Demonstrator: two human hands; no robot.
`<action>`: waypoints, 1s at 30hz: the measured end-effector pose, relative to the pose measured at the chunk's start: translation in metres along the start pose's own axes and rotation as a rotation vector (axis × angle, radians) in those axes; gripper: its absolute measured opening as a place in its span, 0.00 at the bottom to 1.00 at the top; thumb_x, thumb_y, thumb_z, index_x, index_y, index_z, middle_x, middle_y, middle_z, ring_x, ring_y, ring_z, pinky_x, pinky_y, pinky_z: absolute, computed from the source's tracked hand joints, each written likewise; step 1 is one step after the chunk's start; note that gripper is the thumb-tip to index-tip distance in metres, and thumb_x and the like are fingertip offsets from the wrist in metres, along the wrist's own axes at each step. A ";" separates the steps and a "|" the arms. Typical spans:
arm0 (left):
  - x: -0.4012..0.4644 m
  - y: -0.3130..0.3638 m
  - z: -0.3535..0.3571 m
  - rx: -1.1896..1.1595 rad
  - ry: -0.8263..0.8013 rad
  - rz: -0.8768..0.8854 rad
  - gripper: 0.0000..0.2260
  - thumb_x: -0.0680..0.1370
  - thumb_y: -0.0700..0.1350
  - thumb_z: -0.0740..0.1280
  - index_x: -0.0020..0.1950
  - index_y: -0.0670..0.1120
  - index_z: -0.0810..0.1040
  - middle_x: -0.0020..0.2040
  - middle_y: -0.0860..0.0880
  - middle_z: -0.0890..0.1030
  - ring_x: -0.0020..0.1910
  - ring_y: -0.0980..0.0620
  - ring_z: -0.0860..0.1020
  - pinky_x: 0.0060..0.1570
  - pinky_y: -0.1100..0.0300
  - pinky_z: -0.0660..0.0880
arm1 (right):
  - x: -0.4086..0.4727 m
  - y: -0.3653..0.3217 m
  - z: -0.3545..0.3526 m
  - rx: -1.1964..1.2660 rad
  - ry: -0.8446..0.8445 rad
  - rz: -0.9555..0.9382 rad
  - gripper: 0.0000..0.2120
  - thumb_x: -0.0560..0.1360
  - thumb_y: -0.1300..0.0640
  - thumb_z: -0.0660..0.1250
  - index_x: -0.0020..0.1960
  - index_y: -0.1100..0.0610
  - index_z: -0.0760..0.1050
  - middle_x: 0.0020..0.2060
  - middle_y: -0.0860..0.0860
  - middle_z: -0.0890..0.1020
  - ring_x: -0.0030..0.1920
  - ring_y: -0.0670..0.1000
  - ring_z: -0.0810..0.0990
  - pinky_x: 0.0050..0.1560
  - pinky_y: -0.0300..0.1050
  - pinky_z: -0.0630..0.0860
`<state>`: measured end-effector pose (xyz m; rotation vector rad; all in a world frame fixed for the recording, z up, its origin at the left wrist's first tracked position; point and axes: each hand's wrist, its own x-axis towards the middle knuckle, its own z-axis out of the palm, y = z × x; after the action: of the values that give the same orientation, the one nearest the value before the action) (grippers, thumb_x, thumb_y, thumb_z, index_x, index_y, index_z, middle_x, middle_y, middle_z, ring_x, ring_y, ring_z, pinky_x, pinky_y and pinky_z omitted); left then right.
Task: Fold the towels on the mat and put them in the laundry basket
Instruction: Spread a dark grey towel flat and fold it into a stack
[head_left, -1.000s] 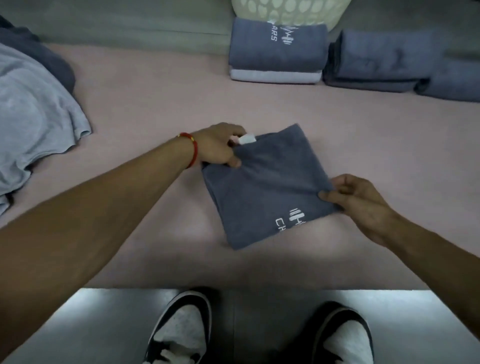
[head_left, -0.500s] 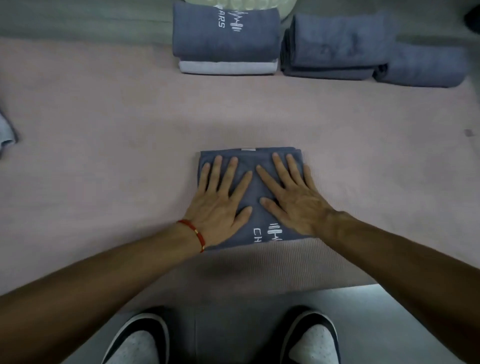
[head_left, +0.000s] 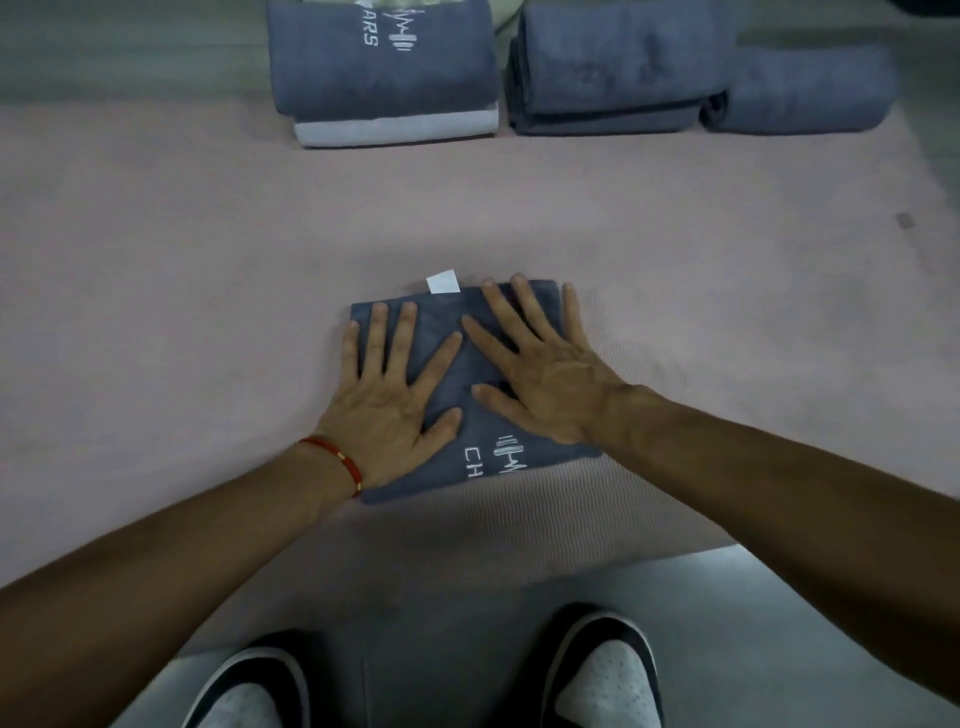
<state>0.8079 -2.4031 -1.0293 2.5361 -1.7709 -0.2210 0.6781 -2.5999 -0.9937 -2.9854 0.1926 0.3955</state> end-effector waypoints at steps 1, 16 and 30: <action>-0.001 0.000 -0.001 -0.010 0.000 -0.003 0.35 0.80 0.68 0.45 0.83 0.51 0.48 0.81 0.37 0.43 0.80 0.36 0.41 0.74 0.31 0.45 | -0.010 -0.006 -0.002 0.029 0.043 -0.030 0.38 0.79 0.32 0.42 0.82 0.53 0.53 0.82 0.57 0.48 0.81 0.62 0.43 0.75 0.74 0.42; -0.041 0.034 -0.017 -0.075 -0.059 0.212 0.42 0.69 0.50 0.70 0.80 0.40 0.59 0.79 0.44 0.63 0.79 0.40 0.58 0.74 0.36 0.59 | -0.060 0.009 0.009 0.072 0.109 -0.240 0.34 0.73 0.49 0.69 0.77 0.58 0.68 0.75 0.57 0.70 0.75 0.58 0.70 0.72 0.59 0.71; -0.058 -0.032 -0.055 -0.872 -0.016 -0.050 0.14 0.76 0.56 0.68 0.57 0.51 0.78 0.47 0.58 0.83 0.45 0.57 0.82 0.46 0.65 0.78 | -0.063 0.048 -0.022 0.503 0.042 -0.023 0.15 0.75 0.52 0.74 0.60 0.54 0.81 0.47 0.47 0.86 0.42 0.47 0.84 0.47 0.47 0.83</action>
<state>0.8259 -2.3398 -0.9726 1.9247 -1.2066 -0.8062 0.6163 -2.6436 -0.9608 -2.4988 0.2234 0.2371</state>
